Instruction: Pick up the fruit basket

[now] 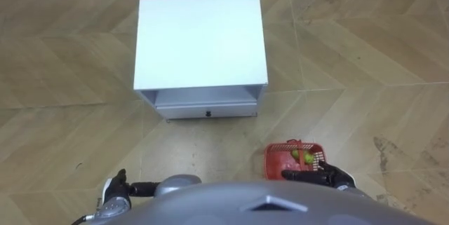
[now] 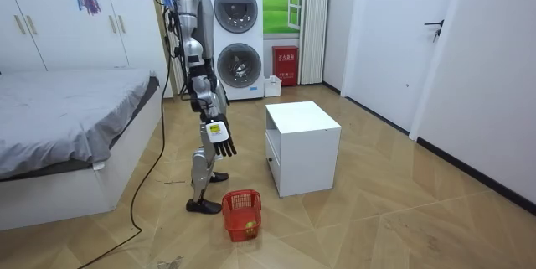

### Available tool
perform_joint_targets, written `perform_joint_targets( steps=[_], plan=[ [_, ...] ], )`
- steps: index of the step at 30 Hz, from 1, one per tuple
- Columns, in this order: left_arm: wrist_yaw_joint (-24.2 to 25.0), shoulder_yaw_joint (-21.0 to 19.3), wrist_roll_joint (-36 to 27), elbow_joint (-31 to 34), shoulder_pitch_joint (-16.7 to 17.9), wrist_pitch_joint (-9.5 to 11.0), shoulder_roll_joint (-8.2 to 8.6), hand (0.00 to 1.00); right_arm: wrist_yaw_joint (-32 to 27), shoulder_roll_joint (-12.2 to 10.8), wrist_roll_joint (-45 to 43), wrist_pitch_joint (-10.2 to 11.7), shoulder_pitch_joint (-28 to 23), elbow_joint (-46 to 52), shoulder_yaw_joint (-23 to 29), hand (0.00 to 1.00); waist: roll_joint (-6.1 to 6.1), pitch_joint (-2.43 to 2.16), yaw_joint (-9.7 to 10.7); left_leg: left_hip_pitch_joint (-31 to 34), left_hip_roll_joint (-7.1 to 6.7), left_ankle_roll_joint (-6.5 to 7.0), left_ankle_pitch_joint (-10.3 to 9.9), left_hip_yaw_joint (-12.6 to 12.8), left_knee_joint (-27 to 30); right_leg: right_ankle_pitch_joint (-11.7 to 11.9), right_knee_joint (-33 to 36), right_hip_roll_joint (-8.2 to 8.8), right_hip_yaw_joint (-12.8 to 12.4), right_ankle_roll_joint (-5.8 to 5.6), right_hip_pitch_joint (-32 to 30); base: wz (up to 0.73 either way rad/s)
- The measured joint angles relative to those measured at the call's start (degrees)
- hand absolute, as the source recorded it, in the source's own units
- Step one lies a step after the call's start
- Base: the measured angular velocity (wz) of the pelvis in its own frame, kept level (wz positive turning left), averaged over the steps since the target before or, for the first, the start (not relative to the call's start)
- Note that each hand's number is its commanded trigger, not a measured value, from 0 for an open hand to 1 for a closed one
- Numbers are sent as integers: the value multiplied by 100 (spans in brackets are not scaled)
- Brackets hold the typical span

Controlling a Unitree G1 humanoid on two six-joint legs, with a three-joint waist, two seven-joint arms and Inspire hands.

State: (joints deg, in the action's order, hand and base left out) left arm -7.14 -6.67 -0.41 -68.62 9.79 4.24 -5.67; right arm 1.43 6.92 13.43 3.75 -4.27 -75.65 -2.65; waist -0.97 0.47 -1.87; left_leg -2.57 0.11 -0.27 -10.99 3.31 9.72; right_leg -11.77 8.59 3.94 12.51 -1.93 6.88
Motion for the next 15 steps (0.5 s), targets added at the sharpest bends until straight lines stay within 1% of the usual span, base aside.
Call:
perform_joint_targets(
  steps=[3,15],
  plan=[
    [-1,11,-2,-3,-19,1,1,0,-10,0,-1,0,8,-5,-3,0,12,-10,1,0,2,0,0,-3,-2,0,1,0,11,0,2,0],
    [0,5,10,-11,8,1,0,0,-98,-1,-24,1,29,-42,-1,0,-4,-2,1,-5,1,0,0,-3,12,0,6,8,26,0,4,0]
  ],
)
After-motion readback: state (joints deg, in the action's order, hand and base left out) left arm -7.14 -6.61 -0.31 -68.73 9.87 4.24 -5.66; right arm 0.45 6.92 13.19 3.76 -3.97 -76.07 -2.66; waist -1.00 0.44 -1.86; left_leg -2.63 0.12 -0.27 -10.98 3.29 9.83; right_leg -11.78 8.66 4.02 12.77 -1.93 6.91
